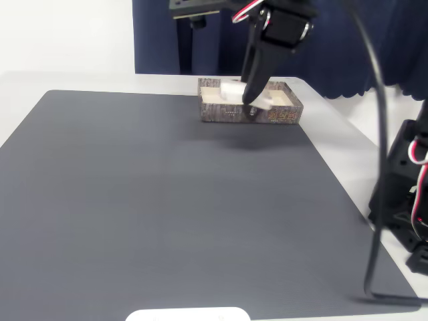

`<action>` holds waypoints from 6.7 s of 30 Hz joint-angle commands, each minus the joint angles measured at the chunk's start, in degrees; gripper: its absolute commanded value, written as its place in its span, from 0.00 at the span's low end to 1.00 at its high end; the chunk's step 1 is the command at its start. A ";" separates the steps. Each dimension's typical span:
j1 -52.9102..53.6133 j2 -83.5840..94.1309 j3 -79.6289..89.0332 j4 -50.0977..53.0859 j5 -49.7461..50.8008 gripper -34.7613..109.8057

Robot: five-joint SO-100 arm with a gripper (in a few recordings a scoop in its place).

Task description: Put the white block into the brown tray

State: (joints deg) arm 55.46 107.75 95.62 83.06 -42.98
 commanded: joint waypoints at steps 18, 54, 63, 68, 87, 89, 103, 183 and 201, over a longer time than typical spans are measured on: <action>19.60 -43.95 -50.54 4.22 -20.21 0.24; 21.09 -69.79 -82.35 10.28 -33.40 0.27; 20.74 -72.51 -83.06 10.02 -33.22 0.26; 20.65 -73.39 -83.76 10.46 -33.40 0.26; 19.69 -73.48 -85.17 7.82 -34.89 0.53; 19.86 -73.21 -85.17 7.82 -34.89 0.56; 18.98 -69.87 -89.21 7.38 -32.26 0.56; -54.76 82.00 81.83 -14.33 46.85 0.24; -53.44 82.09 82.79 -3.78 41.31 0.24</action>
State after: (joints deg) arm 1.67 190.37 178.68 78.40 -1.05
